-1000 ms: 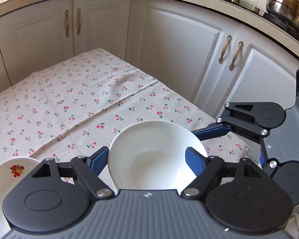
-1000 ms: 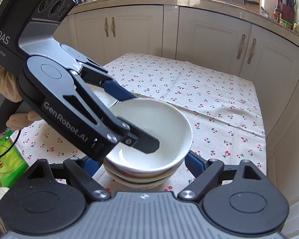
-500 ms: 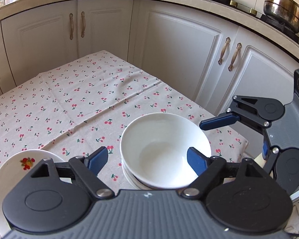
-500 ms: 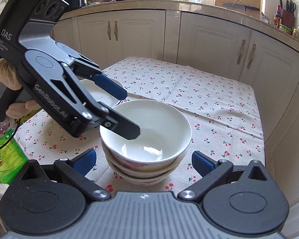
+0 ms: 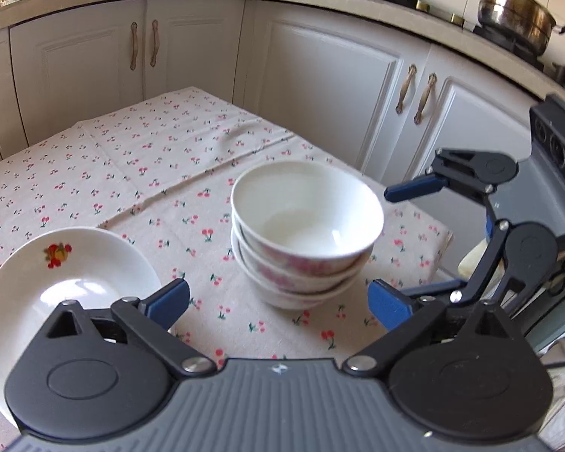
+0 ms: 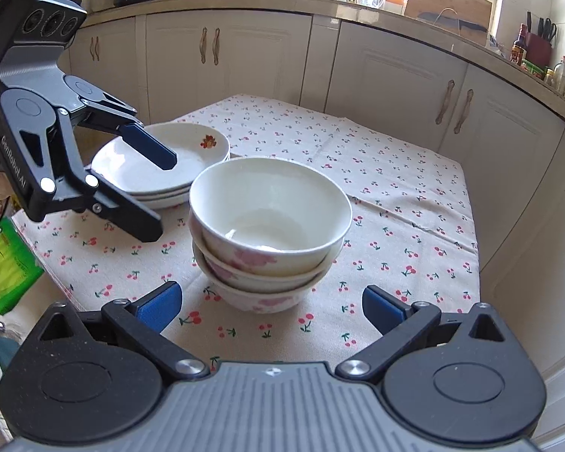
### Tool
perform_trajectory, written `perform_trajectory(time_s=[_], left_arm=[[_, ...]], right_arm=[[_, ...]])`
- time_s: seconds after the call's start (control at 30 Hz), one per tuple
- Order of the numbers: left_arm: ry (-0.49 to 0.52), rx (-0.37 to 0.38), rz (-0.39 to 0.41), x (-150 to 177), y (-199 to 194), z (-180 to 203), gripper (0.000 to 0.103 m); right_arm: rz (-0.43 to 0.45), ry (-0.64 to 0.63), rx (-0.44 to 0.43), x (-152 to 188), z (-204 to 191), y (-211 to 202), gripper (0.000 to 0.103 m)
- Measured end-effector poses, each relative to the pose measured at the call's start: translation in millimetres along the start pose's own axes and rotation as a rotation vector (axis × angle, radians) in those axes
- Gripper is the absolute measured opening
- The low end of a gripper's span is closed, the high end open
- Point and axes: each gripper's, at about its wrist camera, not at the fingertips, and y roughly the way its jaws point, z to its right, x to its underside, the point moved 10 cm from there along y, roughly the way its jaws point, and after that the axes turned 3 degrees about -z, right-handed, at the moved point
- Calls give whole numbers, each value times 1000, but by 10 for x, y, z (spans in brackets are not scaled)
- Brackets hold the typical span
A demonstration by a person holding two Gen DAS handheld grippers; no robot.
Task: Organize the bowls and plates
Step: 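Lower the bowl onto the stack and open the left tool, then grip the stack of three bowls from opposite rims with both tools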
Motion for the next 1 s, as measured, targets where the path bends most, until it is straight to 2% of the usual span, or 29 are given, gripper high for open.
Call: perform_trajectory(time_s=[0.27,0.47,0.77,1.0], left_arm=[[90,-7,-66,188,214,134,101],[112,-3,-117,238,401,145,101],[144,2,-160,223,615,113,100],[206,-1,-174,139,672,26,100]], right_arm=[[-70,-19,19,169,-7,207,103],[-105,-14,11,254,52,345,103],[-155,-51,-38,309,93,525,103],[-150,-135,-89,210,148,572,103]])
